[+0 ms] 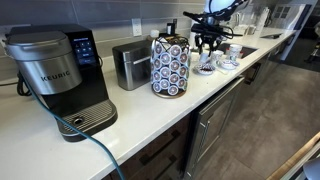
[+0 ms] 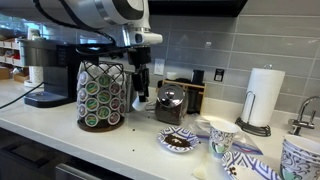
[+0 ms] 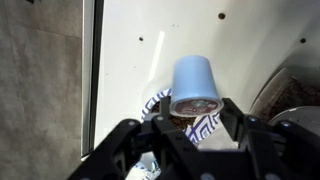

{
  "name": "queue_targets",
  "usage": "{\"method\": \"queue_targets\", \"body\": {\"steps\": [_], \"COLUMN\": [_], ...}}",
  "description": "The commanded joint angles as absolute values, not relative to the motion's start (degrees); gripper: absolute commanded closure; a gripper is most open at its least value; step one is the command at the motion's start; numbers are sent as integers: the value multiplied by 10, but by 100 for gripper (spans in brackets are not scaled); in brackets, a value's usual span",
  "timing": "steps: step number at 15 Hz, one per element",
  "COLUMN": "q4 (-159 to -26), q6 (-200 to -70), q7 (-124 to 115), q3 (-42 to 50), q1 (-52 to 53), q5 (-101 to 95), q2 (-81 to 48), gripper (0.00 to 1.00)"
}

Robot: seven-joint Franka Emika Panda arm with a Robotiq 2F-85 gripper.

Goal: Remove the bottle from the bottle holder and put it on the table

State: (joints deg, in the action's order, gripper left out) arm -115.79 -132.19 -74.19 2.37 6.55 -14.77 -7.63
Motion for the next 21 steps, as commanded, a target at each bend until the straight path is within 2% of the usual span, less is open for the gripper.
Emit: {"method": "queue_targets", "body": {"steps": [1, 2, 3, 10, 11, 21], "q4": [-1221, -1230, -1192, -1209, -1209, -1225], "q6": [-1364, -1369, -1346, -1354, -1354, -1355], "q7": [-805, -794, -777, -783, -783, -881], "q3": [21, 15, 15, 12, 12, 6], "q1": [66, 60, 59, 58, 58, 75], "q5": [-214, -180, -186, -185, -185, -375], "q2": [-48, -46, -67, -60, -59, -58], "gripper": [71, 71, 46, 46, 71, 71]}}
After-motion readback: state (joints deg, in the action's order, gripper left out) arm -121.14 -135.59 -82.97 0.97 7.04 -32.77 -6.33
